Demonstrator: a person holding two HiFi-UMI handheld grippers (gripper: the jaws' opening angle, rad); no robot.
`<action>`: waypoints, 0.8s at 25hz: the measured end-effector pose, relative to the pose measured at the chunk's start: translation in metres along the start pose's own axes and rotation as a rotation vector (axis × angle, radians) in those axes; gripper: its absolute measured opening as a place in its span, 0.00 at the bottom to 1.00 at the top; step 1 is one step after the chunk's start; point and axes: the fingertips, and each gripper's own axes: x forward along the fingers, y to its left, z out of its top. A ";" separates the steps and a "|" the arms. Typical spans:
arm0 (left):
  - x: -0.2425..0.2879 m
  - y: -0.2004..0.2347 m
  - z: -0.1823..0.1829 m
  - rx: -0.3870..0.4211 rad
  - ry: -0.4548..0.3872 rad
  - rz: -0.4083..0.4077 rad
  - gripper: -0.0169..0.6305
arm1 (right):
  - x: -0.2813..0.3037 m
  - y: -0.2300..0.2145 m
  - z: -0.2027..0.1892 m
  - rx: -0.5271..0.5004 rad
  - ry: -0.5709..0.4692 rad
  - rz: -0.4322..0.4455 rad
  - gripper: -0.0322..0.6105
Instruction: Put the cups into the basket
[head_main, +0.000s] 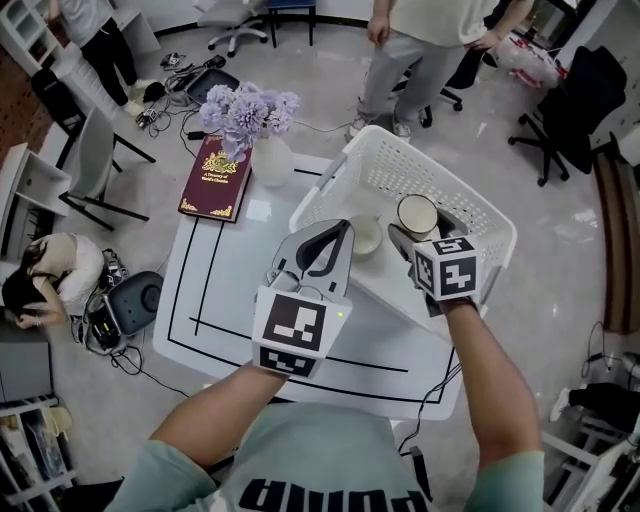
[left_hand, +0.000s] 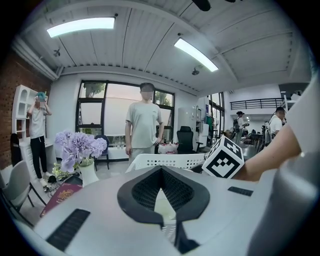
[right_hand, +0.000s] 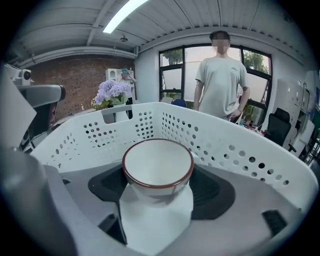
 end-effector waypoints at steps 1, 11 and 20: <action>0.001 0.000 0.000 -0.003 0.000 -0.003 0.03 | 0.003 0.000 -0.002 0.004 0.007 -0.001 0.63; 0.010 0.002 -0.002 -0.024 0.013 -0.026 0.03 | 0.025 -0.005 -0.031 0.035 0.121 -0.004 0.63; 0.022 0.005 -0.011 -0.026 0.080 -0.029 0.03 | 0.034 -0.003 -0.052 0.049 0.201 -0.001 0.63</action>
